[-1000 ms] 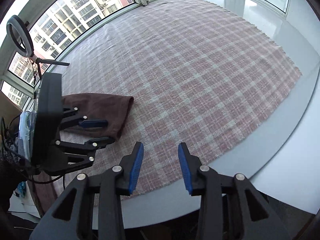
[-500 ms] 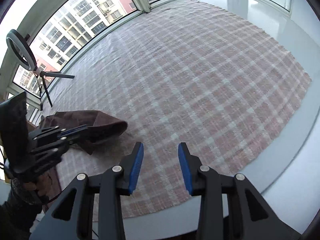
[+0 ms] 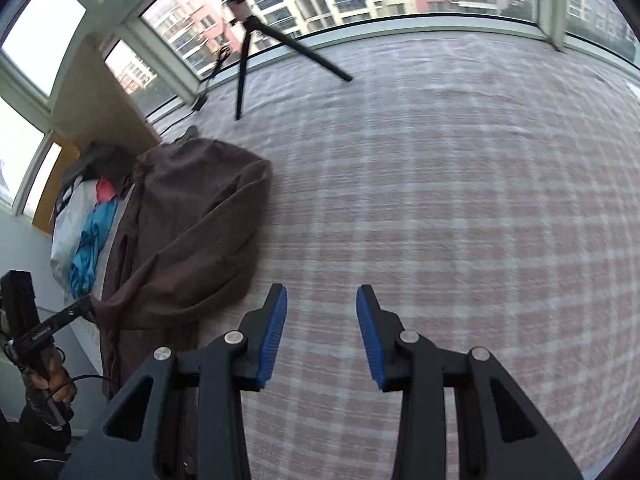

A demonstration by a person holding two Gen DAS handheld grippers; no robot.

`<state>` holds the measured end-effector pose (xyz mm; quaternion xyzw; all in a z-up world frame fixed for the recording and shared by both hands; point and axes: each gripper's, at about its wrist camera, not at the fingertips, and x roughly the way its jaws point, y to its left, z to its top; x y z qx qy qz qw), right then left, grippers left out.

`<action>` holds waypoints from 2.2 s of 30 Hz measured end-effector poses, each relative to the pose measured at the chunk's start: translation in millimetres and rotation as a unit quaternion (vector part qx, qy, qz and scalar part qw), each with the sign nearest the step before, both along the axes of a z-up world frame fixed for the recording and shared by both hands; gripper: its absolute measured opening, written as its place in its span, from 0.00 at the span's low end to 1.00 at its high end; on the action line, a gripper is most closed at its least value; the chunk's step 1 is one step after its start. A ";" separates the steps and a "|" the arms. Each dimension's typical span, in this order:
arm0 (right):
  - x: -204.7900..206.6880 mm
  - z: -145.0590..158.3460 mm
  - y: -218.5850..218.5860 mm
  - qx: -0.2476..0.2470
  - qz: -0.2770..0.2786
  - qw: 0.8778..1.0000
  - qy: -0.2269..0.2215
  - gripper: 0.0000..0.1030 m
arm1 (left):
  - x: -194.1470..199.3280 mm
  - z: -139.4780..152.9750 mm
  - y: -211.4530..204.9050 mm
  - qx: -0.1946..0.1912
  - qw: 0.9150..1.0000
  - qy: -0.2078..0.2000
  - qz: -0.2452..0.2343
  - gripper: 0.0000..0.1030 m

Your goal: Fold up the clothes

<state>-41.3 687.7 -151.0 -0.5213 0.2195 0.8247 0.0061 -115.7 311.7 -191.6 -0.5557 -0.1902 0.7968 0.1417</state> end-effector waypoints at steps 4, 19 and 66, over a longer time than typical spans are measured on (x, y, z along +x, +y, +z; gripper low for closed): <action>-25.9 -4.7 -68.4 -0.009 0.062 0.998 -0.007 0.35 | 14.5 -16.2 -28.5 0.005 1.000 -0.014 -0.002 0.16; 36.6 -27.6 -144.8 -0.015 0.040 0.998 -0.041 0.35 | 20.7 -7.1 120.8 -0.161 0.947 0.115 -0.254 0.38; -260.2 -43.8 -143.7 0.176 0.074 0.971 -0.146 0.05 | 139.5 13.2 -23.7 0.147 0.986 0.010 -0.078 0.03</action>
